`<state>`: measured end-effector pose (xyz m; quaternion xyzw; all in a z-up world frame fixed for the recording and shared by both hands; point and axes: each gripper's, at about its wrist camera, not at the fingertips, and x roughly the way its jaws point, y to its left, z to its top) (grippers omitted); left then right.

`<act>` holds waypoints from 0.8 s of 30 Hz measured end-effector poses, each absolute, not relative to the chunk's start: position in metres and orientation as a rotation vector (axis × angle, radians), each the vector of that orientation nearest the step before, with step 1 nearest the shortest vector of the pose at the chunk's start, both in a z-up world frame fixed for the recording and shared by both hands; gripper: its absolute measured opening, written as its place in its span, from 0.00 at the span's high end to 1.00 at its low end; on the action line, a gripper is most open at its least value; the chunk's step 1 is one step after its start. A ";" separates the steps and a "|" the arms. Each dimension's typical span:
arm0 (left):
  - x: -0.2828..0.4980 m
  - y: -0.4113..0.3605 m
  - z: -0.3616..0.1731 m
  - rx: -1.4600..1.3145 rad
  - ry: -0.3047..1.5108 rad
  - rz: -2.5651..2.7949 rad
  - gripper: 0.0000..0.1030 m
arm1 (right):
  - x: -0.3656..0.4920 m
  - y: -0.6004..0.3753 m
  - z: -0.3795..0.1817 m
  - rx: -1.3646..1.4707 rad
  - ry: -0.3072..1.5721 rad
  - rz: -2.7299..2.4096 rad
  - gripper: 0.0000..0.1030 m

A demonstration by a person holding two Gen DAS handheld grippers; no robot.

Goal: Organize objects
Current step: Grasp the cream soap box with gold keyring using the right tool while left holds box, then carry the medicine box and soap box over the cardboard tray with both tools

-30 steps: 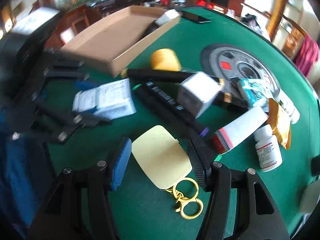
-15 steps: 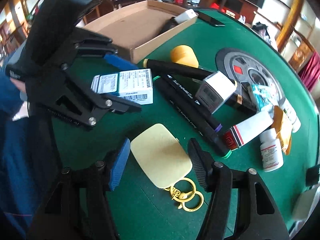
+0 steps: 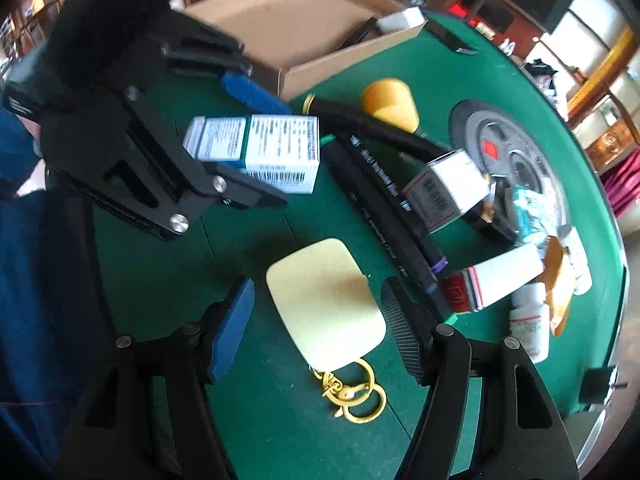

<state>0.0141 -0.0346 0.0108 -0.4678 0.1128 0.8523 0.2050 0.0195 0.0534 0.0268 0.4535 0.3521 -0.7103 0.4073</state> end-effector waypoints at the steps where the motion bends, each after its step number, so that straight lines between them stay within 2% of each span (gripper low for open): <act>1: 0.014 -0.035 0.011 -1.301 0.315 2.378 0.37 | 0.017 0.053 0.024 1.155 0.893 -1.787 0.35; 2: 0.015 -0.035 0.011 -1.294 0.311 2.378 0.40 | 0.015 0.053 0.026 1.158 0.858 -1.781 0.35; 3: 0.017 -0.034 0.012 -1.280 0.303 2.369 0.52 | 0.011 0.055 0.026 1.184 0.819 -1.765 0.36; 5: 0.021 -0.031 0.013 -1.260 0.318 2.375 0.67 | 0.006 0.061 0.026 1.237 0.743 -1.767 0.51; 6: 0.022 -0.030 0.013 -1.258 0.324 2.387 0.67 | 0.004 0.066 0.027 1.243 0.705 -1.801 0.54; 10: 0.024 -0.035 0.014 -1.253 0.250 2.405 0.67 | 0.004 0.087 0.031 1.288 0.547 -1.978 0.54; 14: 0.027 -0.041 0.024 -1.219 0.172 2.420 0.67 | 0.016 0.113 0.037 1.308 0.269 -2.141 0.54; 18: 0.032 -0.050 0.039 -1.178 0.112 2.443 0.67 | 0.027 0.130 0.053 1.261 0.073 -2.196 0.54; 24: 0.035 -0.067 0.052 -1.149 0.054 2.474 0.67 | 0.033 0.134 0.075 1.208 -0.027 -2.226 0.54</act>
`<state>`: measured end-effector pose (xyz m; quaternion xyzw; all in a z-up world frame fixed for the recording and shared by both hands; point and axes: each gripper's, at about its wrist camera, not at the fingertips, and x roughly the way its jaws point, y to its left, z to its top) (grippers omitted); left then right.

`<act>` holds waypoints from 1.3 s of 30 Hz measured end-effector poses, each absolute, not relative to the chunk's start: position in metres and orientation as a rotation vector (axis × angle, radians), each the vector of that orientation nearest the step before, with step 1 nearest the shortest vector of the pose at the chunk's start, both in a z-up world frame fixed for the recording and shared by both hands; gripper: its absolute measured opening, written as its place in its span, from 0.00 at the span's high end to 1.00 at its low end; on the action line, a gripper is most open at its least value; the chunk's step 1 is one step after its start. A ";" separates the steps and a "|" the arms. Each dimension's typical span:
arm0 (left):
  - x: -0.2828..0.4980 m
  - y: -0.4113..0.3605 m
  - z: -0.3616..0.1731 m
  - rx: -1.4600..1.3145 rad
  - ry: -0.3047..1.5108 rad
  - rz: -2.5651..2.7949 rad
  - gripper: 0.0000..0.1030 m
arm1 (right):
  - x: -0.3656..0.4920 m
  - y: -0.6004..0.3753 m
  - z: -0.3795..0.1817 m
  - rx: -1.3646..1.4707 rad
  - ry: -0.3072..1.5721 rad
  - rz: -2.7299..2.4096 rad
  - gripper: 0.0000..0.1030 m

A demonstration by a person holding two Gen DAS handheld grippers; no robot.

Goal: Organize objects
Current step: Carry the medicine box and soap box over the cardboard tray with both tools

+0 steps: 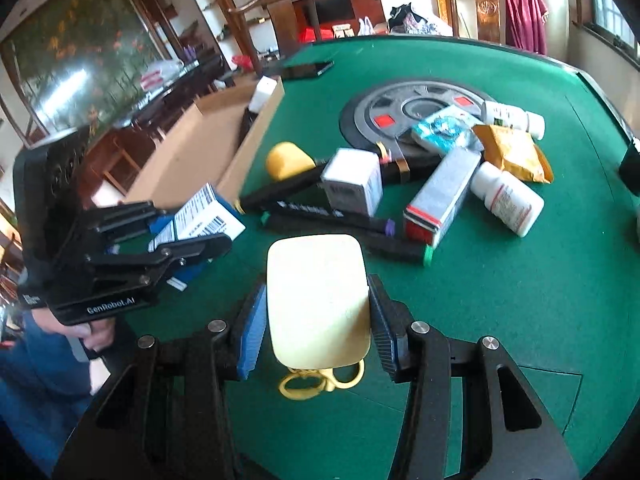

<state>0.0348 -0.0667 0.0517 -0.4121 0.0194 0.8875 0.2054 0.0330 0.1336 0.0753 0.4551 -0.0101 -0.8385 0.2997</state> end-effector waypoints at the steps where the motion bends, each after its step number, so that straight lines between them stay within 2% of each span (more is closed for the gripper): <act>1: 0.035 -0.070 0.053 -1.146 0.044 2.477 0.67 | 0.035 0.132 0.077 1.204 -0.035 -2.221 0.54; 8: 0.038 -0.105 0.066 -1.119 -0.023 2.531 0.67 | 0.034 0.115 0.089 1.189 -0.069 -2.206 0.54; 23: -0.005 -0.217 0.078 -1.169 -0.196 2.712 0.67 | -0.030 -0.011 0.126 1.125 -0.045 -2.204 0.54; 31: -0.051 -0.244 0.063 -1.272 -0.281 2.736 0.67 | -0.106 -0.063 0.114 1.198 -0.093 -2.258 0.54; 39: -0.062 -0.250 0.052 -1.290 -0.329 2.720 0.67 | -0.177 -0.086 0.090 1.291 -0.182 -2.345 0.54</act>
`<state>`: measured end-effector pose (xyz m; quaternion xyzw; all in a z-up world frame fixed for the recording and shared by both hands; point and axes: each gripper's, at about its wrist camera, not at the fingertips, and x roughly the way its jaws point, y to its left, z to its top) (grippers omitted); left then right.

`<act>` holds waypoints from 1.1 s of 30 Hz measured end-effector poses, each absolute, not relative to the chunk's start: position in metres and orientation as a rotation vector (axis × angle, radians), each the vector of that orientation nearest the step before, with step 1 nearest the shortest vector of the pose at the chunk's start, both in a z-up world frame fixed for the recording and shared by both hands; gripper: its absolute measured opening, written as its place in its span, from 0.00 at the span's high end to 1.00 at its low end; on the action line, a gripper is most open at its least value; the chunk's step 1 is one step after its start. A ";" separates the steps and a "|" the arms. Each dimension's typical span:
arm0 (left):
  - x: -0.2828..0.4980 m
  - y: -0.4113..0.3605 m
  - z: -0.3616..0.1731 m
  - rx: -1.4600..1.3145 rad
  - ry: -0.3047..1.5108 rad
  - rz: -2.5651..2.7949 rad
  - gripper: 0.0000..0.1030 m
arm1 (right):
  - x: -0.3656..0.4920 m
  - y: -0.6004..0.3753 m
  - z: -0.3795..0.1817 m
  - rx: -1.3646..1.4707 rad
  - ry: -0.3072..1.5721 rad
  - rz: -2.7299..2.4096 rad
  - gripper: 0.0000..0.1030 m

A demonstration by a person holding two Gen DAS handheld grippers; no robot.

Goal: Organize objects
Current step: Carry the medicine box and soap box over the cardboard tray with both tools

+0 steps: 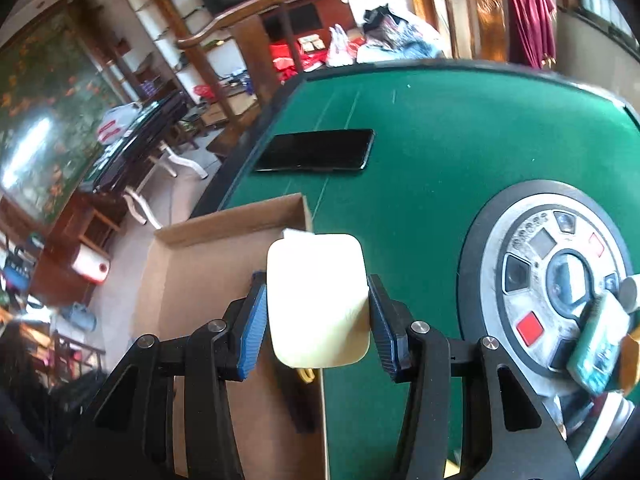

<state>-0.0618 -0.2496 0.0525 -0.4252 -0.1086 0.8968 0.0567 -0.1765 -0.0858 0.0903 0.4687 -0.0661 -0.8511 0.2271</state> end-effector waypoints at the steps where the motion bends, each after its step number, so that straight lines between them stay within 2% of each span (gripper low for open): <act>1: -0.063 -0.250 0.053 -1.290 -0.326 2.719 0.67 | -0.180 -0.091 0.089 1.296 -0.181 -2.337 0.54; 9: -0.071 -0.257 0.048 -1.322 -0.341 2.720 0.67 | -0.189 -0.153 0.086 1.271 -0.151 -2.273 0.54; 13: -0.078 -0.256 0.042 -1.354 -0.346 2.712 0.67 | -0.197 -0.162 0.079 1.288 -0.176 -2.236 0.54; 33: -0.092 -0.253 0.030 -1.463 -0.453 2.650 0.67 | -0.206 -0.211 0.042 1.283 -0.065 -2.178 0.54</act>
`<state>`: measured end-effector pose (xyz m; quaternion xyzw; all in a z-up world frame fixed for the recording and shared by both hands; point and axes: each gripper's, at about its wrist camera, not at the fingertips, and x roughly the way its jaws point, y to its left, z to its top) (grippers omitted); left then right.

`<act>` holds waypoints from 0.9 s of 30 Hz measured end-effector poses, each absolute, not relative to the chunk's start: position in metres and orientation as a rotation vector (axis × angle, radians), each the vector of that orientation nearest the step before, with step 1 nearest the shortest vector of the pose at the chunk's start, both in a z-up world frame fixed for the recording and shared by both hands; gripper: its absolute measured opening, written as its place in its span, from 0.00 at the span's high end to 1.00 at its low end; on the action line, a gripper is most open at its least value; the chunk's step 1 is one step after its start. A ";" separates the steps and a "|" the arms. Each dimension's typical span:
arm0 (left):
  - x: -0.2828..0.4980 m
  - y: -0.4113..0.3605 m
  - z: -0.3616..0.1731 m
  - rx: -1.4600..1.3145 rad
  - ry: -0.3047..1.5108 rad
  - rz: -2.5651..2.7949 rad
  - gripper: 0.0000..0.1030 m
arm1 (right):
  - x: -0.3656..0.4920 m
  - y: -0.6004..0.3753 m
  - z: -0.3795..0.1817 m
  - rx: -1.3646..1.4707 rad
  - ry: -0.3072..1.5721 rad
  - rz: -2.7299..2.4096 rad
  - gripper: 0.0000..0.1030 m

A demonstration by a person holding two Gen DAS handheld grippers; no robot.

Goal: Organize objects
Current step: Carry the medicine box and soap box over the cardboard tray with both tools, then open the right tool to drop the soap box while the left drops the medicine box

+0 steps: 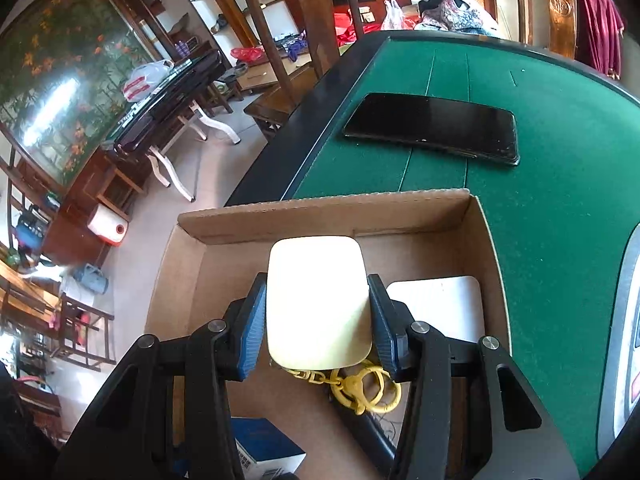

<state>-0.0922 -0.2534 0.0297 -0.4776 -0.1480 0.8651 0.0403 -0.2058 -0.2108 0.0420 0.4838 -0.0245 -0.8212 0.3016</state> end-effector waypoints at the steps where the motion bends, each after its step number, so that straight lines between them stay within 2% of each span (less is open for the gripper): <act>1: -0.093 -0.253 0.029 -1.468 -0.459 2.645 0.67 | -0.207 -0.211 0.041 1.280 -0.063 -2.178 0.54; 11: -0.098 -0.252 0.029 -1.480 -0.534 2.619 0.66 | -0.205 -0.206 0.049 1.250 -0.065 -2.161 0.52; 15: -0.096 -0.252 0.030 -1.453 -0.627 2.589 0.52 | -0.203 -0.194 0.057 1.245 -0.113 -2.148 0.52; 17: -0.091 -0.252 0.035 -1.429 -0.652 2.593 0.52 | -0.200 -0.185 0.062 1.230 -0.126 -2.151 0.52; 27: -0.027 -0.213 0.080 -1.204 -0.517 2.675 0.49 | -0.134 -0.075 0.099 1.089 -0.250 -2.140 0.52</act>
